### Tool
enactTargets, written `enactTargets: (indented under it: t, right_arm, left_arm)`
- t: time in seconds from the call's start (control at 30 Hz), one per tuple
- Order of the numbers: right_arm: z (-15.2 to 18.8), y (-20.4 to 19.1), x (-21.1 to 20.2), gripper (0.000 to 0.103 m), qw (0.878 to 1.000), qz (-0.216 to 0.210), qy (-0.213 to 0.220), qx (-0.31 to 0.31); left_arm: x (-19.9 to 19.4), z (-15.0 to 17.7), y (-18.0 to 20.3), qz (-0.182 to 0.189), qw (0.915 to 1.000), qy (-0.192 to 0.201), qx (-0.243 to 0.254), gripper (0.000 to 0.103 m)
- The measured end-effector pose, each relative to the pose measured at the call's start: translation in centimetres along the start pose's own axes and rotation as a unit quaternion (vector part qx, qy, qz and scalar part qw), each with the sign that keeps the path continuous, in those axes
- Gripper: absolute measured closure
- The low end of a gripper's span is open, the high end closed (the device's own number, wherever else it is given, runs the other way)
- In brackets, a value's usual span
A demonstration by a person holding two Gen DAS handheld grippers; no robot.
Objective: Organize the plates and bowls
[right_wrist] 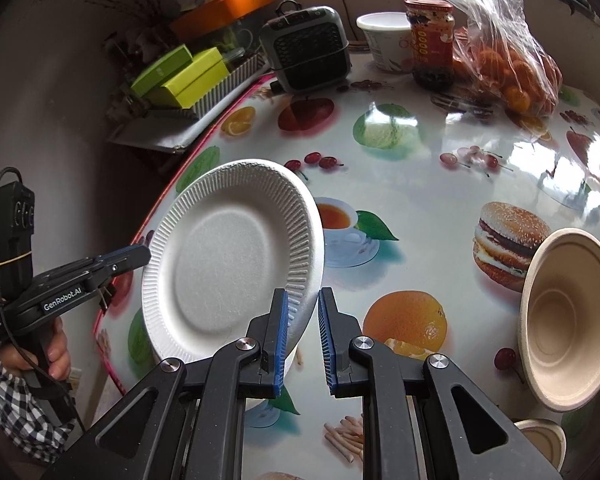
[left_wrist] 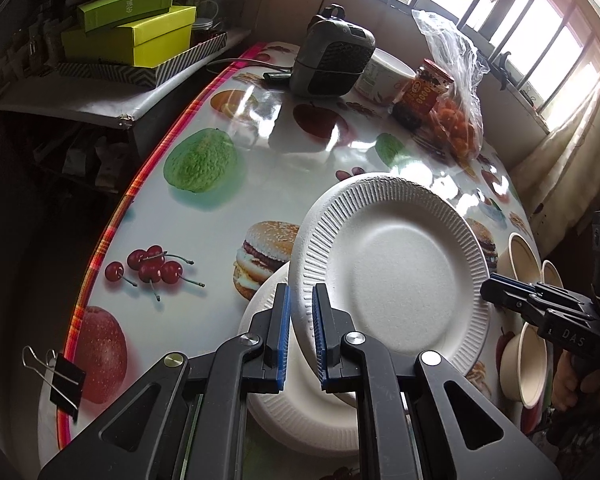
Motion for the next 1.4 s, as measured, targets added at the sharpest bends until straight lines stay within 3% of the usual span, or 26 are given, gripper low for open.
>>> enactTargets:
  t: [1.4]
  right_arm:
    - [2.9,-1.8,3.4,0.088,0.999,-0.006,-0.036,-0.007]
  left_arm:
    - [0.5,4.1,-3.1,-0.011,0.9994,-0.022,-0.024,0.092]
Point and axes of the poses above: each gripper's, at about its wrist camera, not at the fingertips, and x roughly the way its jaws point, y to its right, z to its underside, the point moved 3 cm from there along x, roughly the way its jaws point, and after that the axes turned 3 degrees about -x, right-handed, at the moved point
